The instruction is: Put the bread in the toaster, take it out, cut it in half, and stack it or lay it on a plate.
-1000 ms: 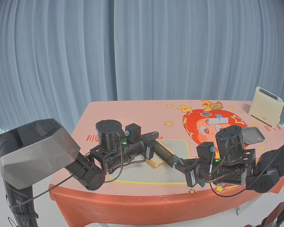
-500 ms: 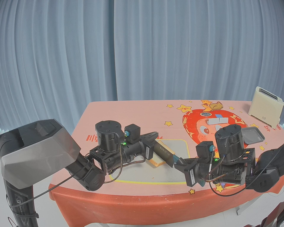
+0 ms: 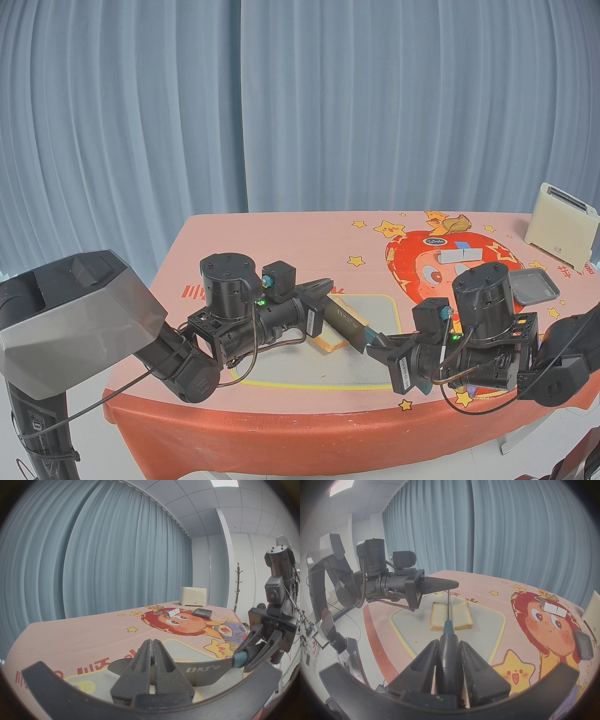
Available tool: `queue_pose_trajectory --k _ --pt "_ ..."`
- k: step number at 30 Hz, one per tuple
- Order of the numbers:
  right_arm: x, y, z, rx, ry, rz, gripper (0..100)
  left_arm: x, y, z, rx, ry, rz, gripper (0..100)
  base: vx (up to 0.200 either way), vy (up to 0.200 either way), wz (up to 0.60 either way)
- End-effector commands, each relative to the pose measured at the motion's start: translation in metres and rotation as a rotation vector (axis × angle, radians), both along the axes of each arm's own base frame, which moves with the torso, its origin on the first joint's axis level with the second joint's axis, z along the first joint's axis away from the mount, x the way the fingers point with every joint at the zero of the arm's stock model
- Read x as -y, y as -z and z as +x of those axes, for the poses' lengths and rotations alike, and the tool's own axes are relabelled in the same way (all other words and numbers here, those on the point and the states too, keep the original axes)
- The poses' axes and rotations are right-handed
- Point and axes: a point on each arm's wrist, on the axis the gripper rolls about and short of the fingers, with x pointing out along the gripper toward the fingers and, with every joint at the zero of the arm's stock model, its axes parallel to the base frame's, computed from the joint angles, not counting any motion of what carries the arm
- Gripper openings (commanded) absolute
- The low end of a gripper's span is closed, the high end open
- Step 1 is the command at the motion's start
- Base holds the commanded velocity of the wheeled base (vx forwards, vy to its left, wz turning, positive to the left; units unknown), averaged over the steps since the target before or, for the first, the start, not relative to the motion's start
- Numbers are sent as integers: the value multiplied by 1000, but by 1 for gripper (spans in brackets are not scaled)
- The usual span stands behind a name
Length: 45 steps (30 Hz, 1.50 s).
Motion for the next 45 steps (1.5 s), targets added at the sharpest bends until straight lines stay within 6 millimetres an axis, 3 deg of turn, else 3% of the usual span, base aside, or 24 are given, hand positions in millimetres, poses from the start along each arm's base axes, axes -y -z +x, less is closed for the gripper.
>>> queue_pose_trajectory --k 1,10,18,25,33,45 --pt "0 6 2 -17 4 -15 0 2 -5 1 19 1 -13 0 0 0 0" --pt "-1 -4 0 16 -2 15 0 1 2 0 -7 1 -1 0 0 0 0" --pt "-3 11 3 -24 1 -23 0 3 -4 2 10 2 -15 0 0 0 0" --pt "-1 -1 0 7 -3 7 0 0 9 -2 -25 2 10 0 0 0 0" --pt "-2 -1 0 7 -4 11 0 2 1 0 -5 4 -4 0 0 0 0" --pt "1 -12 -3 34 -5 36 0 3 8 -2 -29 7 0 0 0 0 0"
